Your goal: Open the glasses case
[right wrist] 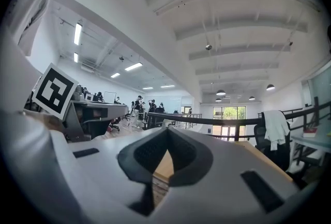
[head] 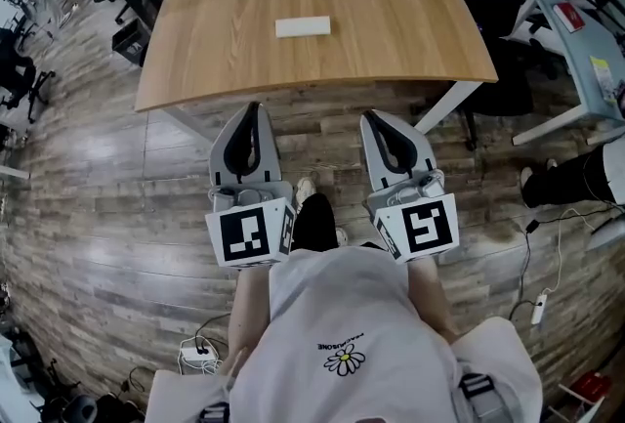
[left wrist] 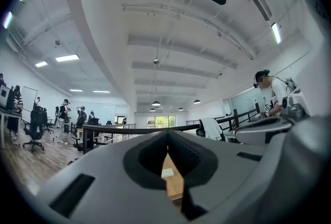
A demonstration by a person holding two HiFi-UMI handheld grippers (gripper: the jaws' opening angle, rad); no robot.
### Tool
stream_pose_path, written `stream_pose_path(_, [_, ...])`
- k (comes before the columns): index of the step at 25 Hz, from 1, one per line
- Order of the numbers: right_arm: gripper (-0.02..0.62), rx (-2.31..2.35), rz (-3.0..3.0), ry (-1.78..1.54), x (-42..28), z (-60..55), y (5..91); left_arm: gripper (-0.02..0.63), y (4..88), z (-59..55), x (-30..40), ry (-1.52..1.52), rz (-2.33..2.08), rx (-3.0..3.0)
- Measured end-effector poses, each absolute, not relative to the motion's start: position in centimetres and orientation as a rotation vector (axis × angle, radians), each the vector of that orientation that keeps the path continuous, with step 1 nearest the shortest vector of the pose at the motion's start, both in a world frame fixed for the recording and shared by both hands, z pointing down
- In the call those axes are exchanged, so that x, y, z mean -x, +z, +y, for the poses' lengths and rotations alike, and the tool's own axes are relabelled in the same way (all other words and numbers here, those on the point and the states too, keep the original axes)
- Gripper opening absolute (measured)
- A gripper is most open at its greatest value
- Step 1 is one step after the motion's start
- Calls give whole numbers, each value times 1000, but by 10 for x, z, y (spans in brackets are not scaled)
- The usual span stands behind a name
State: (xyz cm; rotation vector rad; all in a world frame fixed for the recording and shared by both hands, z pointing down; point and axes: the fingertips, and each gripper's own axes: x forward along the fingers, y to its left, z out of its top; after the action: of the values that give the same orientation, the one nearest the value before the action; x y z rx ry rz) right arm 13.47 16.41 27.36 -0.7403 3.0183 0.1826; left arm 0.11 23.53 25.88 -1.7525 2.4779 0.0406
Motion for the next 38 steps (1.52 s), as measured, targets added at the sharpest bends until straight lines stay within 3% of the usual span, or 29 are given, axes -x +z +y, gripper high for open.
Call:
stream_pose_path(14, [6,769,3007,247,-56,41,272,17,257,92,80,71,2368,1818])
stream_pose_path(29, [6,824,3019,230,107,-135,260,17,234,-96,233,132,2301,1909])
stream_pose_path(38, [7,758,3044,234,132,-164,279,17,261,-127,247,96,2319,1920])
